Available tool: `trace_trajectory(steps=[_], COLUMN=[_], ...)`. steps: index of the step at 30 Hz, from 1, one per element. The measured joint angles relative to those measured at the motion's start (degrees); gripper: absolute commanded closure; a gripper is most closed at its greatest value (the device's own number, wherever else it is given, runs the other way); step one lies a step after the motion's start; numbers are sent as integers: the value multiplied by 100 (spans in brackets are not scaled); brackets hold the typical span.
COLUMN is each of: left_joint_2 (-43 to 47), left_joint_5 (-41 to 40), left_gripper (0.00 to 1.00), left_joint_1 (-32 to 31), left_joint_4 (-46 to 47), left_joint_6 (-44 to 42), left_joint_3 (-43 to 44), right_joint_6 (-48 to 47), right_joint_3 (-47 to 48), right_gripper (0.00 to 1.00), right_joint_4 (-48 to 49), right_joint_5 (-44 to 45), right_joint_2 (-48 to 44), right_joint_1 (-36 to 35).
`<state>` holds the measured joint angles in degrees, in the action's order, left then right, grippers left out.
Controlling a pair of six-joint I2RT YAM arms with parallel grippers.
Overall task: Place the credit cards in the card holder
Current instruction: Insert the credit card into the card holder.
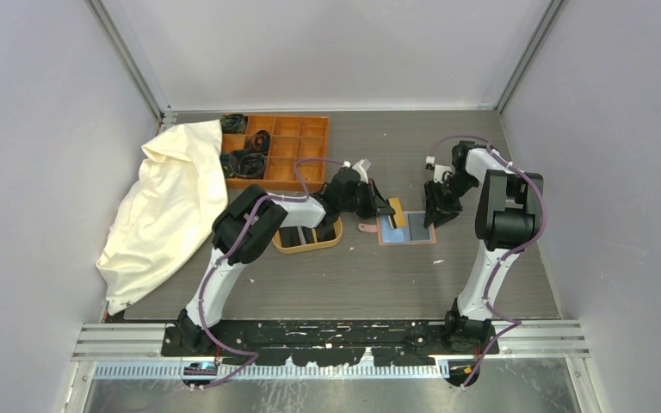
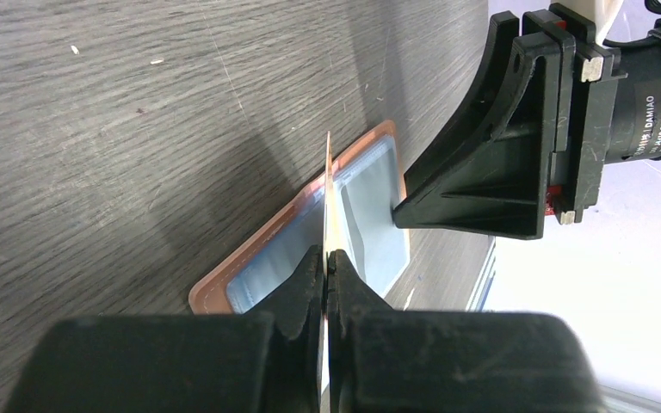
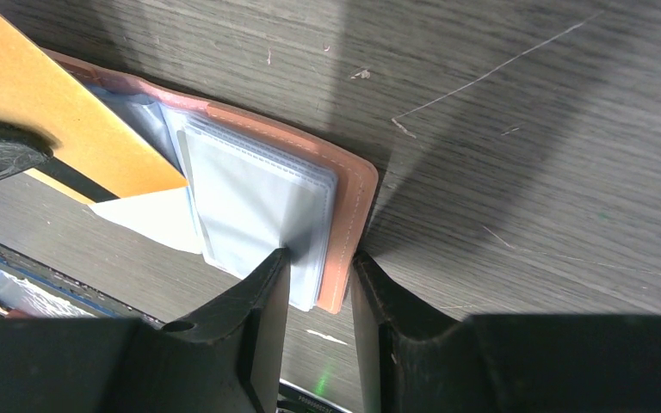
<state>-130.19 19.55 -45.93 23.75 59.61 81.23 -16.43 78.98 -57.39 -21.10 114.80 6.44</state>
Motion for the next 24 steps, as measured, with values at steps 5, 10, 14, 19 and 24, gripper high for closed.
trace_trajectory(steps=[5,10,14,19,24], left_joint_2=[0,0,0,0,-7], left_joint_5=[81,160,188,192,153], left_gripper=[100,100,100,100,100], left_joint_1=[4,4,4,4,4], left_joint_4=[142,389,448,433,332], left_joint_6=[118,262,319,302,236], left_joint_3=[-2,-20,-59,-61,-57], right_joint_6=[0,0,0,0,0], right_joint_3=[0,2,24,24,24], right_gripper=[63,63,63,63,63], right_joint_4=[0,-11,-37,-44,-46], right_joint_5=[0,-2,-17,-20,-20], right_joint_2=[0,9,33,33,33], right_joint_1=[0,0,0,0,0])
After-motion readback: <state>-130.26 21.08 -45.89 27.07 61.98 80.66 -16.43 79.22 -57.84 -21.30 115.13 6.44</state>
